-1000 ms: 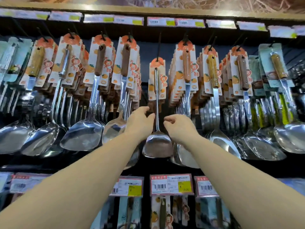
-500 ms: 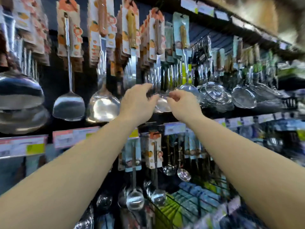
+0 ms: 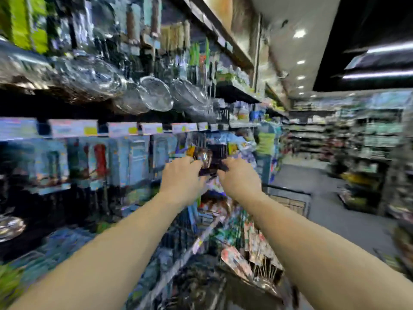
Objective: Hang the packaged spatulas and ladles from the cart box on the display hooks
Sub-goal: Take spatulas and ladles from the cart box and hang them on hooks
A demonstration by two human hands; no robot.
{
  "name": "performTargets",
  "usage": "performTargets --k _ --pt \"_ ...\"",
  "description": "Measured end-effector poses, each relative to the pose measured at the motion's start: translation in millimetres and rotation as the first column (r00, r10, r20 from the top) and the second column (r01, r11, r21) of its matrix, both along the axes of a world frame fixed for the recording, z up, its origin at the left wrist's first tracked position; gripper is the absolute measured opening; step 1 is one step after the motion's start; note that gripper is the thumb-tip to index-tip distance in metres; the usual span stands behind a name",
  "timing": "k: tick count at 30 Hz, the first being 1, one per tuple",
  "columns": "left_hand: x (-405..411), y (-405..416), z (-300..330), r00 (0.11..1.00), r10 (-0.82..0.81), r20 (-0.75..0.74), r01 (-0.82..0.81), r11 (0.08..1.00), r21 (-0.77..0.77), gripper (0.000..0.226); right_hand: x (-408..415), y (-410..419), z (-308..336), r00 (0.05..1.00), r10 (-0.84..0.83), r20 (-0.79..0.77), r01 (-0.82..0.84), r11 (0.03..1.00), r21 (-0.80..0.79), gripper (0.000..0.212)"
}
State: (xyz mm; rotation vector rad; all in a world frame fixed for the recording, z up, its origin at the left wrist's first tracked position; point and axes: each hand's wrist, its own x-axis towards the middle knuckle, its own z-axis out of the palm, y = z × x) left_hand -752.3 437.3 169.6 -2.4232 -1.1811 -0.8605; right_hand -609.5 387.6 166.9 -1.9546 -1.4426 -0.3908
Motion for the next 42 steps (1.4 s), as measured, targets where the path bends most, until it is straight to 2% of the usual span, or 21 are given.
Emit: performTargets --k 4,7,11,16,22,31,37,42 --pt "92 28 -47 0.993 -0.113 -0.028 0.110 0.989 -0.095 0.044 89 14 -46 0.991 -0.131 -0.039 0.128 0.990 -0.066 0.030" --pt "149 59 -86 0.985 -0.164 -0.056 0.150 0.969 -0.197 0.040 145 35 -82 0.976 -0.204 -0.080 0.192 0.972 -0.134 0.036" --pt "218 115 -134 0.971 -0.234 -0.049 0.206 0.922 -0.329 0.051 208 75 -130 0.946 -0.296 -0.129 0.262 0.937 -0.231 0.040" --pt "297 183 -177 0.945 -0.315 -0.094 0.237 0.850 -0.470 0.052 272 129 -178 0.899 -0.384 -0.209 0.307 0.895 -0.323 0.037" --pt "367 245 -218 0.921 -0.368 -0.127 0.224 0.767 -0.601 0.059 338 183 -225 0.860 -0.450 -0.240 0.318 0.840 -0.439 0.048" --pt "452 311 -278 0.927 -0.326 -0.186 0.119 0.724 -0.679 0.057 441 247 -296 0.842 -0.430 -0.326 0.217 0.823 -0.526 0.042" --pt "509 343 -345 0.942 -0.281 -0.182 0.045 0.645 -0.763 0.059 528 271 -369 0.745 -0.509 -0.431 0.129 0.744 -0.656 0.043" --pt "528 360 -422 0.936 -0.284 -0.208 -0.020 0.547 -0.837 0.057 541 291 -454 0.604 -0.601 -0.523 0.040 0.678 -0.734 0.039"
